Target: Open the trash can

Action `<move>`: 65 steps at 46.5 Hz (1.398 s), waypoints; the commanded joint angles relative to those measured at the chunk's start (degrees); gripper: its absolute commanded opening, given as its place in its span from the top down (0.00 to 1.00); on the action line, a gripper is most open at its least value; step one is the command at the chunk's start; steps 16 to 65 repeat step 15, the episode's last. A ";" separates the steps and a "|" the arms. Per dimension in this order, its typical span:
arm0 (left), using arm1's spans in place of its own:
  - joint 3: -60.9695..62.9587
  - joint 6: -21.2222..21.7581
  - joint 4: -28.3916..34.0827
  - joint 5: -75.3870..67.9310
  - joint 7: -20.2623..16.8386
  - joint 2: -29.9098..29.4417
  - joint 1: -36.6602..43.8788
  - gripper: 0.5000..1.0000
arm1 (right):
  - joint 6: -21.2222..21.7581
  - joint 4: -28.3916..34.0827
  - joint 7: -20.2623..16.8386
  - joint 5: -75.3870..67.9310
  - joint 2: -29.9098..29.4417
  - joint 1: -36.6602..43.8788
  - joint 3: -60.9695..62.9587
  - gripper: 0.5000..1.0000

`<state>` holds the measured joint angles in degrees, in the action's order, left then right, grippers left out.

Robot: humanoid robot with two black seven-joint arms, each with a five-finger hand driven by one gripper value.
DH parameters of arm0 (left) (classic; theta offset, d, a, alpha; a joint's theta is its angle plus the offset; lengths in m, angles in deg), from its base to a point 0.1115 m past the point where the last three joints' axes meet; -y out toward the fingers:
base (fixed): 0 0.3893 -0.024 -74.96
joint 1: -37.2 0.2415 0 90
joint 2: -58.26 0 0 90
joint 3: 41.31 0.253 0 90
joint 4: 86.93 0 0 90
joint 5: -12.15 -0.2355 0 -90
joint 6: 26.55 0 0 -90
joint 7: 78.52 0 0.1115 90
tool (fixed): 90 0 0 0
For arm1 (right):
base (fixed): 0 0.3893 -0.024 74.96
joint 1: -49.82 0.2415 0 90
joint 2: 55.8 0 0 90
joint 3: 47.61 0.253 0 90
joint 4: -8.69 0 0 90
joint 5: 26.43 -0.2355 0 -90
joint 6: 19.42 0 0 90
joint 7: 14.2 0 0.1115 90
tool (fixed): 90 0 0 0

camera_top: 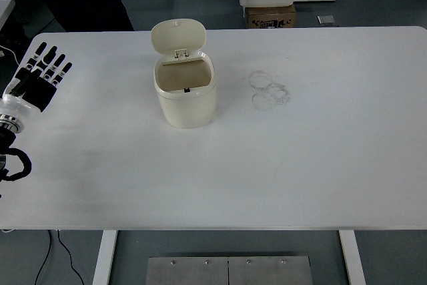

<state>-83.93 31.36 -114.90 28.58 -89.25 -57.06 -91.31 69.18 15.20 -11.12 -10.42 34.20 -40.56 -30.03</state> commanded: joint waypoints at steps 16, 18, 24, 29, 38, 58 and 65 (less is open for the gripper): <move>-0.09 0.01 0.02 0.00 0.01 0.10 0.01 0.00 | 0.00 0.09 0.08 0.16 0.00 0.02 0.00 0.02; -0.09 0.01 0.02 0.00 0.01 0.10 0.01 0.00 | 0.00 0.09 0.08 0.16 0.00 0.02 0.00 0.02; -0.09 0.01 0.02 0.00 0.01 0.10 0.01 0.00 | 0.00 0.09 0.08 0.16 0.00 0.02 0.00 0.02; -0.09 0.01 0.02 0.00 0.01 0.10 0.01 0.00 | 0.00 0.09 0.08 0.16 0.00 0.02 0.00 0.02; -0.09 0.01 0.02 0.00 0.01 0.10 0.01 0.00 | 0.00 0.09 0.08 0.16 0.00 0.02 0.00 0.02; -0.09 0.01 0.02 0.00 0.01 0.10 0.01 0.00 | 0.00 0.09 0.08 0.16 0.00 0.02 0.00 0.02; -0.09 0.01 0.02 0.00 0.01 0.10 0.01 0.00 | 0.00 0.09 0.08 0.16 0.00 0.02 0.00 0.02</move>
